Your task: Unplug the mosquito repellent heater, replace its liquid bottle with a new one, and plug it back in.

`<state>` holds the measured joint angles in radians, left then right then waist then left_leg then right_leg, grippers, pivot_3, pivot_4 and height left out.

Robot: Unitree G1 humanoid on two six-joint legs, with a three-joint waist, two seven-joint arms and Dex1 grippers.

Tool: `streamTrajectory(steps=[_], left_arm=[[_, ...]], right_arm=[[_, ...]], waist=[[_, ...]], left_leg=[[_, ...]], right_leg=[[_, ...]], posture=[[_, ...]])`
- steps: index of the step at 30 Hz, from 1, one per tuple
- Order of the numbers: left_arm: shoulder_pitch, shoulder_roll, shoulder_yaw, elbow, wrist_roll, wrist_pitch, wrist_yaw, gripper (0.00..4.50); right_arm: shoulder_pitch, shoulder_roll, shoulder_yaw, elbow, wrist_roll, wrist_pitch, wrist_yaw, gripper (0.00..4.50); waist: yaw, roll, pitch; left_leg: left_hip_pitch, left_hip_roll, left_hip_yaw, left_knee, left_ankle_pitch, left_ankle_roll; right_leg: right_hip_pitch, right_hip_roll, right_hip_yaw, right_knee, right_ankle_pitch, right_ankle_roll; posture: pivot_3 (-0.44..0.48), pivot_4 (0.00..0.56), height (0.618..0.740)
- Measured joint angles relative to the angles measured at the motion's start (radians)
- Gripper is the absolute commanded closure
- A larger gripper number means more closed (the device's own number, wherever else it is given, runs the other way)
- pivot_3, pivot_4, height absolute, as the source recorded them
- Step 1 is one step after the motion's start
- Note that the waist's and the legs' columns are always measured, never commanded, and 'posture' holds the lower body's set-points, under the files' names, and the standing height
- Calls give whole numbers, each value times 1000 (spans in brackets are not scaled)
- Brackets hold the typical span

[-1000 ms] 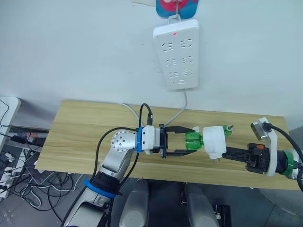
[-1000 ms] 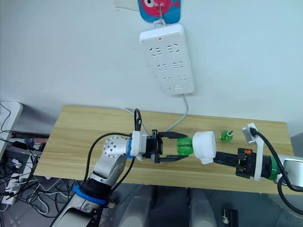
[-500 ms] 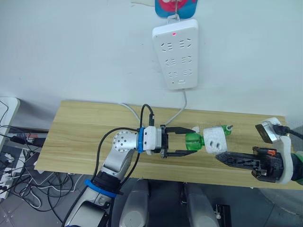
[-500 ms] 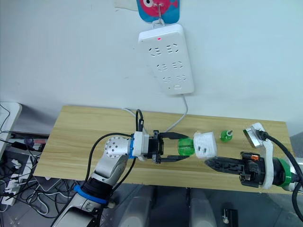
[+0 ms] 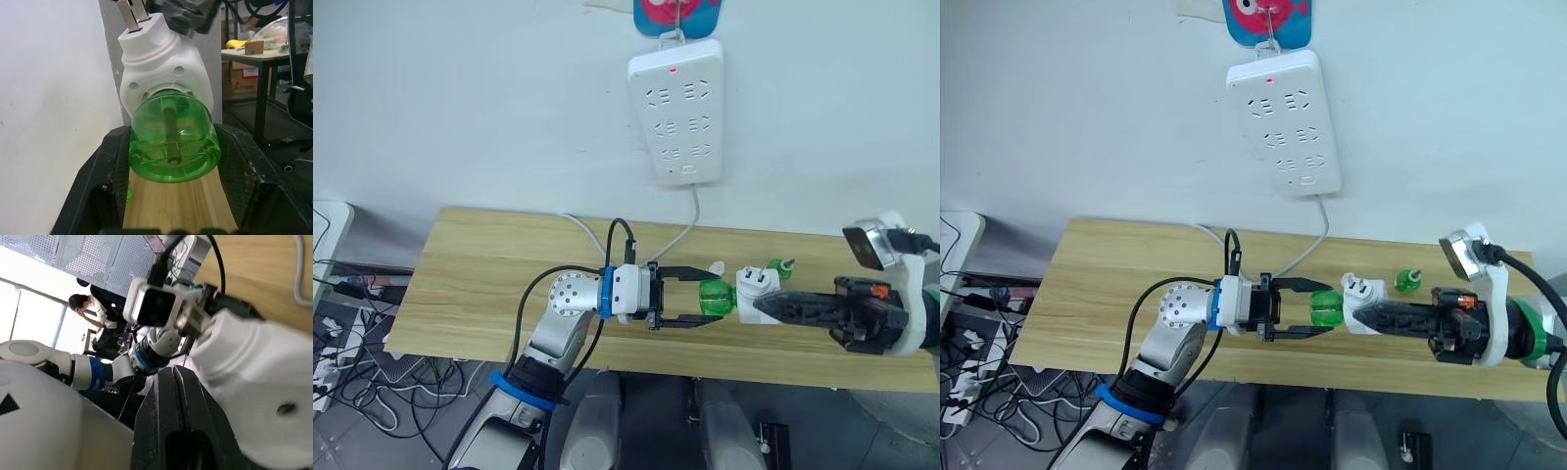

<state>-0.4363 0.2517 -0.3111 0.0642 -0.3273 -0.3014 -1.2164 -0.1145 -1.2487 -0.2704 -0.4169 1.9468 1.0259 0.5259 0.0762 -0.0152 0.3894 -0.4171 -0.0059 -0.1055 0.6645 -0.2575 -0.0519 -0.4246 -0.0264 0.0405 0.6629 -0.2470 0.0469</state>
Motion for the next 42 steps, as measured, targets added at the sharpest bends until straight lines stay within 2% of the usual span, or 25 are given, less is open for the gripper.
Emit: streamTrajectory(steps=[8, 16, 23, 34, 37, 42], left_arm=[[3, 5, -4, 0, 0, -5, -14, 2269], [13, 7, -8, 1, 14, 12, -17, 2269], [15, 4, -8, -4, 14, 32, -22, 2269], [15, -15, -14, -18, -2, 60, -42, 2269], [-5, -33, 31, -26, -30, 81, 8, 2269], [0, -28, 40, -28, -45, 98, 10, 2269]], right_arm=[[-179, 23, 102, 79, 0, 73, -74, 4489], [-263, 94, 183, 123, 3, 64, -310, 4489], [-235, 101, 188, 130, 3, 52, -404, 4489], [-41, 111, 109, 99, -1, 4, -446, 4489], [18, 126, 133, 42, 0, 14, -449, 4489], [0, 128, 125, 29, 1, 6, -451, 4489]], waist=[[0, 0, 0], [-2, 0, 0], [-1, 0, 0], [-1, 0, 0], [-1, 0, 0], [-7, 0, 0]], left_leg=[[0, 0, 0, 0, 0, 0], [-1, 0, 0, 0, 0, 0], [-1, 0, 0, 0, 0, 0], [-1, 0, -1, 0, 0, 0], [-1, 0, -1, 0, 0, 0], [0, 0, 0, 0, 0, 0]], right_leg=[[0, 0, 0, 0, 0, 0], [0, -1, 0, 0, 0, 0], [-1, -1, 0, 0, 0, 0], [0, -1, -1, 0, 0, 0], [0, -1, -1, 1, 0, 0], [0, -1, 0, 1, 0, 0]], posture=[[145, 358, 740], [152, 361, 740], [155, 361, 740], [161, 357, 740], [162, 355, 740], [156, 352, 740]])
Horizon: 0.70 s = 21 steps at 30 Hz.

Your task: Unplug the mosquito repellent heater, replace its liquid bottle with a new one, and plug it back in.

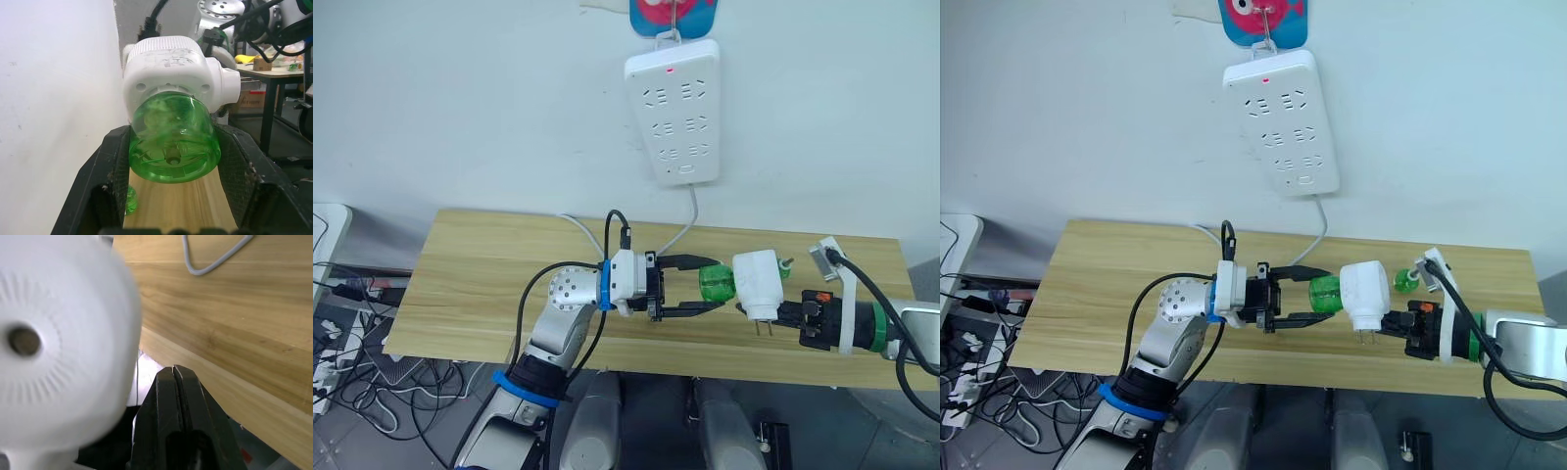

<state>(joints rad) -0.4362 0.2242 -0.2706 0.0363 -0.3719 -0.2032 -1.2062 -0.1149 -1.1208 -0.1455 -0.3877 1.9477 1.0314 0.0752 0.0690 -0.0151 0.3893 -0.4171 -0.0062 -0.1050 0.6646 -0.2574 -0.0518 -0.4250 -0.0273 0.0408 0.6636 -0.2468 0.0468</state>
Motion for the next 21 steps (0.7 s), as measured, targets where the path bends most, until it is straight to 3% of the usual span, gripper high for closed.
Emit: streamTrajectory(steps=[7, 13, 21], left_arm=[[-4, 1, 1, -11, 0, -8, 11, 2269], [-7, 7, -1, 15, 37, 9, 47, 2269], [-6, 8, 1, 16, 43, 14, 48, 2269]], right_arm=[[0, -51, -42, -1, -1, 36, 77, 4489], [134, -114, -115, -134, -1, 39, 233, 4489], [157, -142, -123, -179, -1, -39, 283, 4489]], waist=[[3, 0, 0], [6, 0, 0], [4, 0, 0]], left_leg=[[-1, 0, -1, 0, 0, 0], [0, 0, -1, 0, 0, 0], [0, 0, -1, 0, 0, 0]], right_leg=[[0, 0, -1, -1, 0, 0], [0, 0, -1, 0, 0, 0], [0, 0, -1, 0, 0, 0]], posture=[[151, 354, 740], [147, 359, 740], [134, 363, 740]])
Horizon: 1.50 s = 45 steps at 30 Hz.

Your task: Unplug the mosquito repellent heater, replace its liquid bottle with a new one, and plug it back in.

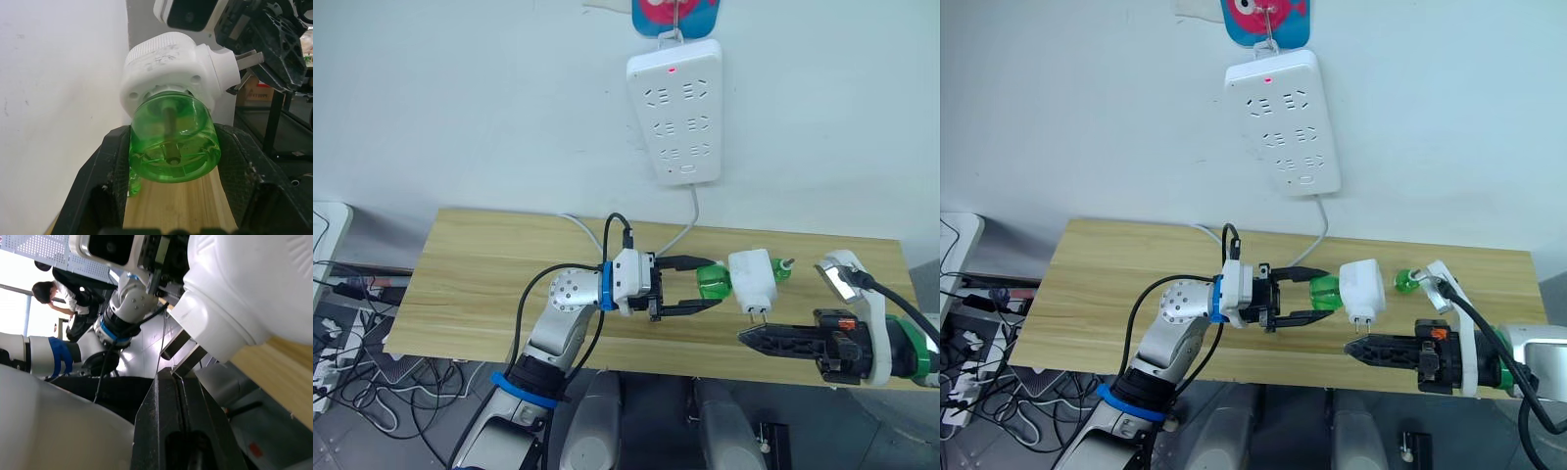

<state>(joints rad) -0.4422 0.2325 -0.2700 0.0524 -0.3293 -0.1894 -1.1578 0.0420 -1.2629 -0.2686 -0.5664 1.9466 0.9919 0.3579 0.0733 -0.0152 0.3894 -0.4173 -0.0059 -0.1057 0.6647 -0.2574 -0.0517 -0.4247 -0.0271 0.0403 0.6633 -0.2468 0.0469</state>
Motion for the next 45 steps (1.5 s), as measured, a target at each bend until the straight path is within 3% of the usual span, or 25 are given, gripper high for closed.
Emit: streamTrajectory(steps=[21, 31, 35, 39, 42, 45], left_arm=[[19, 49, 2, 0, -18, 2, 7, 2269], [24, 56, -4, 0, -20, 11, 7, 2269], [18, 56, -30, 0, -21, 32, -20, 2269], [17, 54, -44, -1, -21, 48, -44, 2269], [17, 54, -42, -1, -24, 70, -50, 2269], [18, 56, -38, -6, -46, 128, -51, 2269]], right_arm=[[-302, 94, 105, 117, 2, 70, -33, 4489], [-323, 110, 103, 148, 9, 113, -41, 4489], [-216, 23, 35, 110, 7, 114, 25, 4489], [-69, -73, -137, 57, 5, 181, 102, 4489], [18, -73, -289, 14, -37, 264, 124, 4489], [44, -30, -398, -38, -199, 283, 186, 3926]], waist=[[-11, 0, 0], [-16, 0, 0], [-16, 0, 0], [-19, 0, 0], [-19, 0, 0], [-20, 0, 0]], left_leg=[[0, 0, 0, 0, 0, 0], [0, 0, 0, 0, 0, 0], [-1, -1, 0, 0, 0, 0], [0, 0, -1, 0, 0, 0], [0, 0, -1, 0, 0, 0], [0, 0, 0, 0, 0, 0]], right_leg=[[0, 0, 0, 0, 0, 0], [0, -1, 0, 0, 0, 0], [0, -1, -1, 0, 0, 0], [0, -1, -1, 0, 0, 0], [0, -1, -1, 1, 0, 0], [0, 0, 0, 0, 0, 0]], posture=[[126, 369, 740], [126, 372, 740], [130, 366, 740], [130, 366, 740], [132, 357, 740], [132, 357, 740]])
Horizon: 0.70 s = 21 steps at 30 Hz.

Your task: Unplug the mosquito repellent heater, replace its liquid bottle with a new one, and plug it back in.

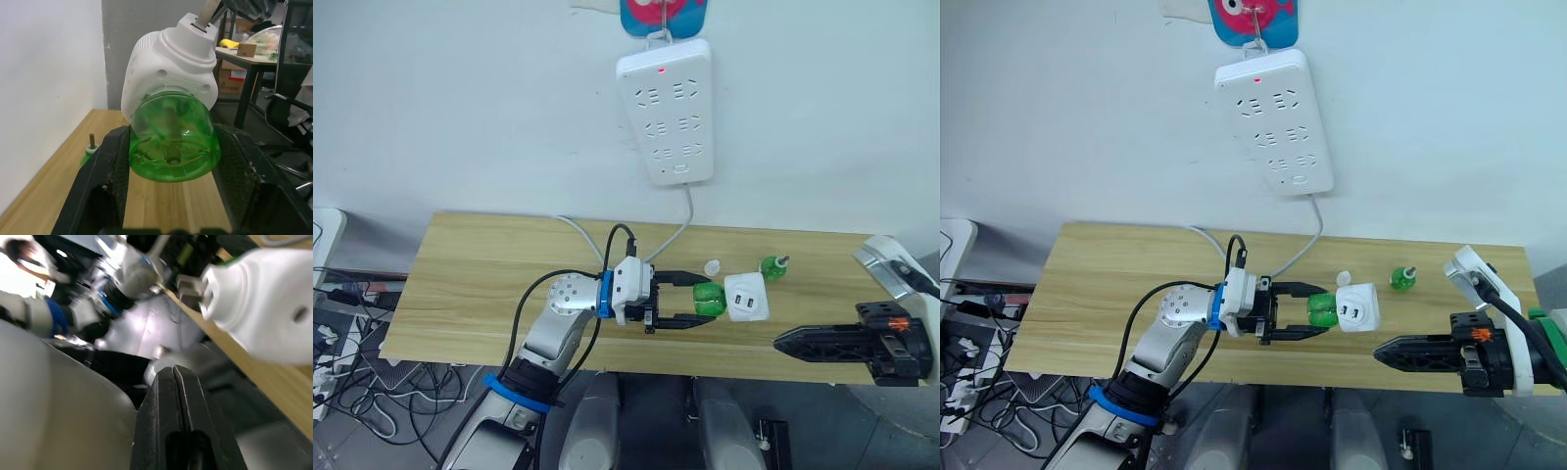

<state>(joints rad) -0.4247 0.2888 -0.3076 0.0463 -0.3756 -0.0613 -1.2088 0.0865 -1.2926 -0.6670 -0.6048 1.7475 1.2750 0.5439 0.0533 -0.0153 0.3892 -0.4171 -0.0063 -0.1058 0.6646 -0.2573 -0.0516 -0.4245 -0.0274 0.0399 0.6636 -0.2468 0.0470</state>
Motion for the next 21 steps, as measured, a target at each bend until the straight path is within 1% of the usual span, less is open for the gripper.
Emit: streamTrajectory(steps=[2, 3, 4, 5, 6, 9, 10, 11, 12, 17, 21], left_arm=[[0, 3, 2, -10, -25, 63, 1, 2269], [0, 5, 3, -17, -43, 99, 1, 2269], [-1, 7, 5, -25, -57, 129, 1, 2269], [-1, 13, 9, -40, -78, 173, -1, 2269], [-3, 21, 15, -51, -104, 221, -1, 2269], [-19, 38, 38, -74, -188, 396, 3, 2269], [-23, 39, 42, -78, -205, 426, 4, 2269], [-27, 40, 43, -83, -216, 452, 4, 2269], [-29, 40, 43, -88, -220, 467, 2, 2269], [-20, 46, 41, -120, -219, 469, -26, 2269], [-18, 50, 39, -130, -214, 449, -60, 2269]], right_arm=[[13, 21, -42, -26, -142, -26, 66, 3254], [24, 27, -60, -44, -221, -51, 118, 3034], [36, 28, -72, -59, -286, -77, 170, 2600], [60, 29, -88, -78, -374, -120, 245, 2267], [65, 35, -98, -82, -436, -154, 295, 1916], [63, 85, -123, -80, -520, -230, 361, 828], [64, 97, -125, -82, -523, -237, 369, 523], [71, 111, -125, -89, -529, -245, 380, 131], [78, 119, -125, -97, -533, -250, 389, 57], [108, 138, -101, -126, -618, -325, 479, 57], [84, 146, -46, -116, -644, -363, 493, 57]], waist=[[0, 0, 0], [0, 0, 0], [-1, 0, 0], [-1, 0, 0], [-2, 0, 0], [-4, 0, 0], [-4, 0, -1], [-4, 0, -1], [-4, 0, -1], [-3, 0, -2], [-3, 1, -3]], left_leg=[[0, 0, 0, 0, 0, 0], [0, 0, 0, 0, 0, 0], [0, -1, 0, 0, 0, 0], [0, -1, 0, 0, 0, 0], [0, -1, 0, 0, 0, 0], [0, 0, 0, 0, 0, -1], [0, 0, 0, 0, 1, -1], [0, 0, 0, 0, 2, -3], [0, 0, 0, 0, 2, -4], [0, 0, 1, 0, 2, -4], [0, 0, 1, 0, 3, -5]], right_leg=[[0, 0, 0, 0, 0, 0], [0, 0, 0, 0, 0, 0], [0, 1, 0, 0, 0, 0], [0, 1, -1, 0, 0, 0], [0, 2, -1, -1, 0, 0], [0, 2, -1, 0, 0, 0], [0, 2, -1, 0, 0, 0], [0, 2, 0, 0, 0, 0], [0, 2, 0, 0, 0, 0], [0, 1, 0, 0, 0, 0], [0, 1, 0, 0, 0, 0]], posture=[[126, 346, 740], [126, 346, 740], [126, 346, 740], [118, 334, 740], [118, 334, 740], [109, 326, 740], [109, 326, 740], [109, 313, 740], [109, 313, 740], [113, 304, 740], [115, 306, 740]])
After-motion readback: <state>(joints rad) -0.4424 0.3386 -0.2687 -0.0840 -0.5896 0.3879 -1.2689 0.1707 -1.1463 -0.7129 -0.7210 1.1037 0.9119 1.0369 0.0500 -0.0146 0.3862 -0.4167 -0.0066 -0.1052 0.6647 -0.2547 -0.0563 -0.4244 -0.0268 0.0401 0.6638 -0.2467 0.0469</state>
